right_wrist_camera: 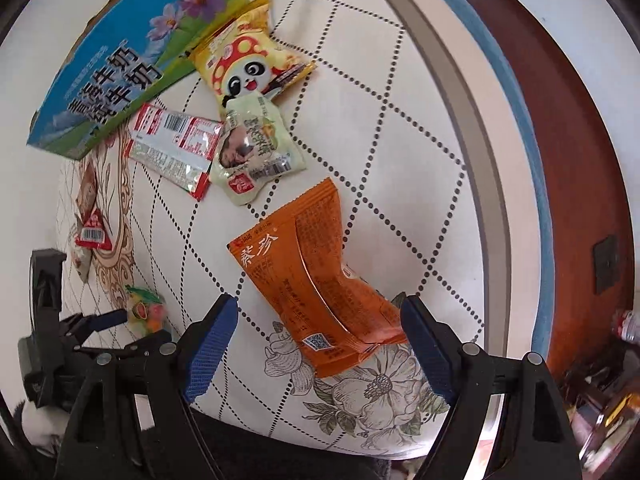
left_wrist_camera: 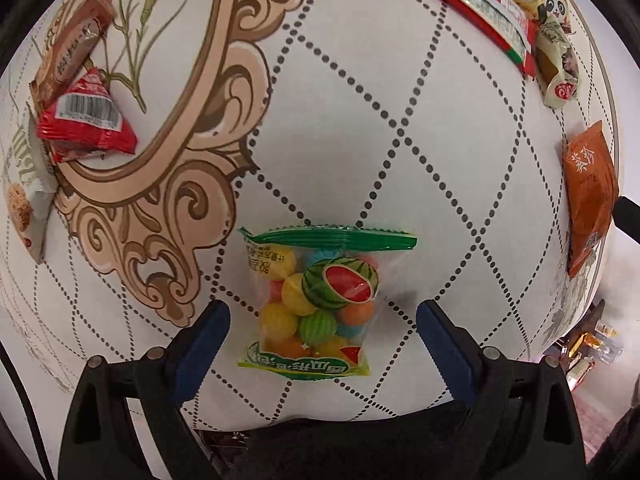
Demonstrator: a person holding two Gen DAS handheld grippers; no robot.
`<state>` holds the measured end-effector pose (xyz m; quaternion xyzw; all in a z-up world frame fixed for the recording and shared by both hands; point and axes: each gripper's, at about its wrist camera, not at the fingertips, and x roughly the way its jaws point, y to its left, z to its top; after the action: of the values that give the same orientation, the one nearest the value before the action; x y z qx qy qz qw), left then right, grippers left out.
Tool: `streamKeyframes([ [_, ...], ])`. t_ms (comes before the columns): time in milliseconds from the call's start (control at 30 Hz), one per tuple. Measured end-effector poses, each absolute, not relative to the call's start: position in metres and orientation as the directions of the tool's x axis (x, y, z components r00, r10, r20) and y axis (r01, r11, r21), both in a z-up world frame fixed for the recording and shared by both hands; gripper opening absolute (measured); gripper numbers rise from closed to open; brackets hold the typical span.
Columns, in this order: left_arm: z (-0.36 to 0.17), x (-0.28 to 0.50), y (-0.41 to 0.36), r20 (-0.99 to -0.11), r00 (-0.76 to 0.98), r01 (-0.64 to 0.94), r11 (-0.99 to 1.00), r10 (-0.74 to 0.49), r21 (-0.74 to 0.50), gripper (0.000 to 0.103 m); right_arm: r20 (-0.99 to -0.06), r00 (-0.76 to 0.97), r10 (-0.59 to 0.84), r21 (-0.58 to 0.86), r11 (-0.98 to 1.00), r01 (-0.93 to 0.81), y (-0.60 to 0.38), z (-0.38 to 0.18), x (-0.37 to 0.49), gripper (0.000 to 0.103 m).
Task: Organize snacks
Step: 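Grasp the watermelon candy bag with the left tool while the right tool grasps the orange packet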
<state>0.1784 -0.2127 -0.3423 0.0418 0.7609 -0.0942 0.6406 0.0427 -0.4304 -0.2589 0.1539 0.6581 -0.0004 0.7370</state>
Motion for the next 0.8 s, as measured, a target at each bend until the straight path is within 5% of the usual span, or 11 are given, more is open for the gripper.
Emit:
streamKeyframes([
  [133,-0.353,0.178,-0.207,-0.985,-0.159,0.134,0.986,-0.074,-0.096,0.082,-0.989,0.132,0.06,0.056,0.998,-0.035,-0.394,-0.275,0.057,0.086],
  [200,-0.348,0.18,-0.198,-0.986,-0.137,0.099,0.989,-0.098,-0.112,0.056,-0.995,0.098,-0.016,-0.028,0.993,-0.118,-0.381,-0.291,0.064,0.078],
  [367,-0.341,0.187,-0.178,-0.982,-0.09,-0.032,0.986,-0.168,-0.166,0.053,-0.989,0.039,0.146,0.15,0.981,0.121,-0.395,-0.297,0.06,0.06],
  [500,-0.349,0.188,-0.165,-0.969,-0.103,-0.101,0.971,-0.226,-0.215,0.055,-0.955,0.022,0.294,0.29,0.924,0.248,-0.404,-0.3,0.051,0.061],
  [800,-0.347,0.184,-0.17,-0.981,-0.076,-0.05,0.984,-0.176,-0.173,0.05,-0.991,0.005,0.137,0.136,0.975,0.179,-0.361,-0.315,0.054,0.064],
])
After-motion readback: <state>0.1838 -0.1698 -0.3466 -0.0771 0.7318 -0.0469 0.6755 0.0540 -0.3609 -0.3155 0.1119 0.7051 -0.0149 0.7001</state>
